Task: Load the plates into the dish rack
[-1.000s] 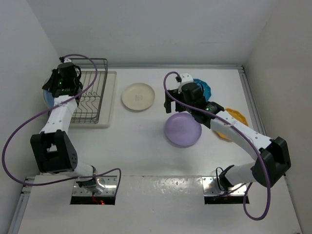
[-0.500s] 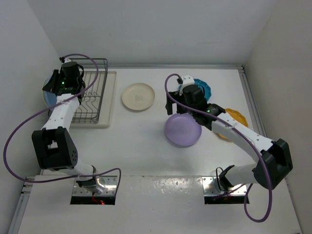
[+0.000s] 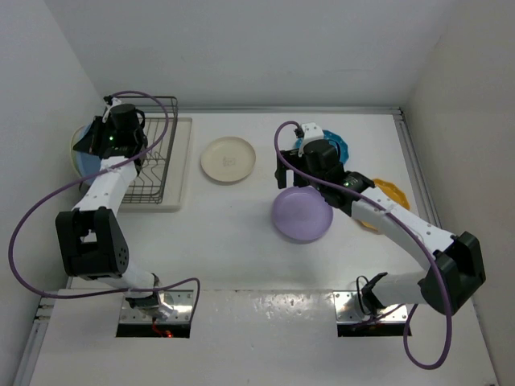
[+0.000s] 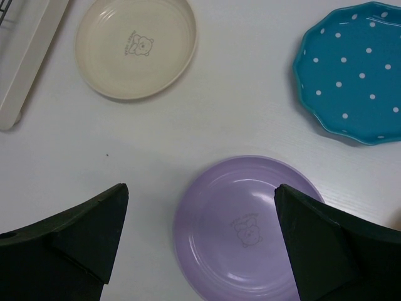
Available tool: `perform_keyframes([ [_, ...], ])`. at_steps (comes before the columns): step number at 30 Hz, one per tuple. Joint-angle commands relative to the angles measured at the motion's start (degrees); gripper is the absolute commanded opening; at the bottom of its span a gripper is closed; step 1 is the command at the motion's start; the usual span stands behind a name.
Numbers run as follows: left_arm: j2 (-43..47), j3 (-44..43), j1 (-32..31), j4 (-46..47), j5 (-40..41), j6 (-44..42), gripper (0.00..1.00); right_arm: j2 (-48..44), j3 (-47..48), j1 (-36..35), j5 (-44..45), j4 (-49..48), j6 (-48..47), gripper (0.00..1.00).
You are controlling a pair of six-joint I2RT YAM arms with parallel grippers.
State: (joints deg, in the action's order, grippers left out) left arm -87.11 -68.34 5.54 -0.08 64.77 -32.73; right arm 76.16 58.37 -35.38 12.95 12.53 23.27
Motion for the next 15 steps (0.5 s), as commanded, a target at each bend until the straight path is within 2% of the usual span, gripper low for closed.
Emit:
perform_keyframes([
  [1,0.1,0.9,-0.9,3.6,1.2,-1.4,0.00,-2.1,-0.3,0.3,0.9,-2.1,-0.8,1.00],
  [15,0.6,1.0,0.2,4.3,3.2,-2.6,0.00,-2.4,-0.7,0.7,1.6,-2.2,-1.3,1.00],
])
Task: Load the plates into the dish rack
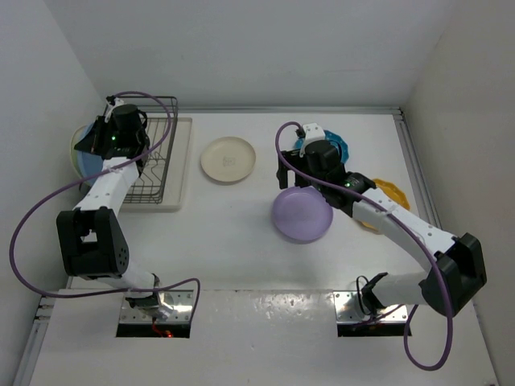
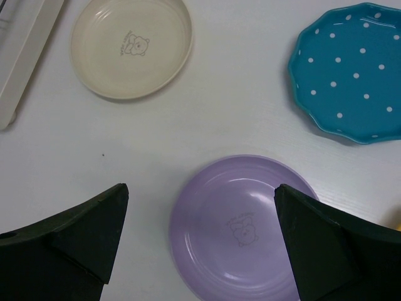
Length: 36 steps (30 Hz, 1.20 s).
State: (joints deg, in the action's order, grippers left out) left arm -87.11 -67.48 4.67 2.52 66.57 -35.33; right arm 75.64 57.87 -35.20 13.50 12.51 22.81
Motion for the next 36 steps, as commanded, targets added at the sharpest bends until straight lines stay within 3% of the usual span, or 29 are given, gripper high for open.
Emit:
perform_keyframes([
  [1,0.6,-0.5,1.0,1.7,1.4,0.0,0.00,-2.1,-0.3,0.5,1.2,-2.1,-0.8,1.00],
  [12,1.8,-4.8,1.6,-7.0,-1.8,6.3,0.00,-2.0,-0.6,0.5,1.6,-2.6,-1.1,1.00],
  [15,1.8,-2.7,1.6,-7.0,-2.3,6.9,0.00,-2.4,-0.9,0.5,1.6,-2.5,-1.0,1.00],
  [26,-4.7,0.4,4.4,-17.5,-16.4,14.9,0.02,-4.1,-2.9,1.0,2.5,-2.1,-1.3,1.00],
  [27,-4.7,0.4,5.0,-18.2,-17.2,14.9,0.14,-3.9,-2.9,1.1,2.7,-1.9,-1.2,1.00],
  [29,-4.2,-0.2,5.5,-18.9,-19.7,15.5,0.28,-3.2,-2.5,1.6,3.1,-0.8,-0.5,1.00],
  [30,-3.7,-0.2,5.5,-18.9,-20.3,15.5,0.44,-3.0,-2.1,1.8,3.0,0.0,-0.2,1.00],
  [31,-3.7,-0.8,5.5,-20.2,-20.9,15.5,0.51,-2.4,-1.5,2.4,3.0,0.8,0.5,1.00],
  [33,-2.6,-2.7,5.5,-21.6,-23.0,15.5,0.79,-1.2,-0.2,3.8,2.4,3.0,1.9,1.00],
  [36,-2.0,-7.3,5.5,-25.9,-26.5,16.1,0.99,1.4,3.8,7.6,1.7,6.0,3.1,1.00],
])
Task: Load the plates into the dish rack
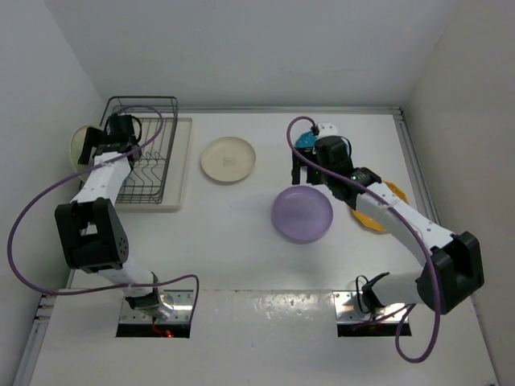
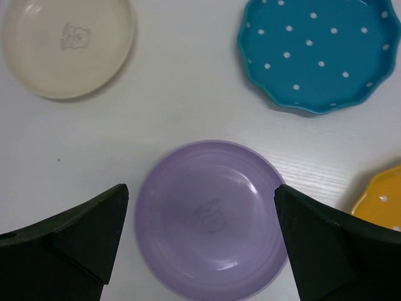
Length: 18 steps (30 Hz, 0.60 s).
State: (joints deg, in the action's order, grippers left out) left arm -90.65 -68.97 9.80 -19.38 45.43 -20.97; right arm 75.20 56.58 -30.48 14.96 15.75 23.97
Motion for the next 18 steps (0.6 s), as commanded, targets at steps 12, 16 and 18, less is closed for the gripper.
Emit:
perform_keyframes([
  [12,10.1,-24.2,-10.1,-12.9,-16.1,4.2,1.00,8.2,9.0,11.9,-8.2,-0.5,1.8,1.00],
  [16,6.8,-26.1,-17.3,-21.3,-32.4,4.8,1.00,9.3,8.9,14.0,-10.1,-2.0,3.0,1.00],
  [18,5.2,-24.1,-22.4,-23.9,-40.9,5.7,1.00,9.7,9.0,14.6,-11.2,-2.2,4.2,1.00],
])
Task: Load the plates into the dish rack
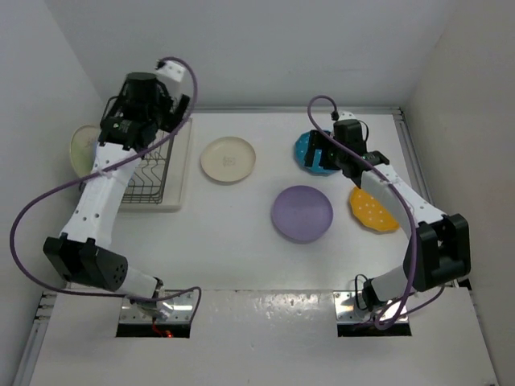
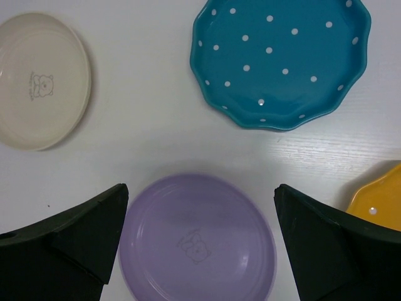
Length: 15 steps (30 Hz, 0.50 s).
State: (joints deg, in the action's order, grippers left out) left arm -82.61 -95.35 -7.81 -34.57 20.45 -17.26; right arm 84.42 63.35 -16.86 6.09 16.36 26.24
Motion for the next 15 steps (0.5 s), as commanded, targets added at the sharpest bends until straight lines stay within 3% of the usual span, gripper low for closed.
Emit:
perform_keyframes([
  [1,-5.3,4.3,-6.2,-8.8,-21.5,3.4,1.00,0.5,2.3,1.1,-2.6,-2.6,2.1,1.00],
  [3,-8.9,4.9,-9.2,-8.8,-24.9,7.8,0.98,-0.1,1.9,1.6,-2.3,-1.9,2.6,1.00],
  [6,-17.8,3.8,-9.9,-6.7,-23.2,16.1,0.98,-1.5,0.4,1.8,-0.8,-1.2,2.9,1.00],
  [13,-30.6,-0.5,-6.1,2.0,-17.2,24.4,0.98,-6.3,-4.5,1.9,0.8,-0.1,2.8,1.00],
  [15,-33.6,-3.6,-5.5,2.0,-19.0,25.2,0.98,-7.3,-5.6,1.7,1.0,0.1,2.4,1.00],
])
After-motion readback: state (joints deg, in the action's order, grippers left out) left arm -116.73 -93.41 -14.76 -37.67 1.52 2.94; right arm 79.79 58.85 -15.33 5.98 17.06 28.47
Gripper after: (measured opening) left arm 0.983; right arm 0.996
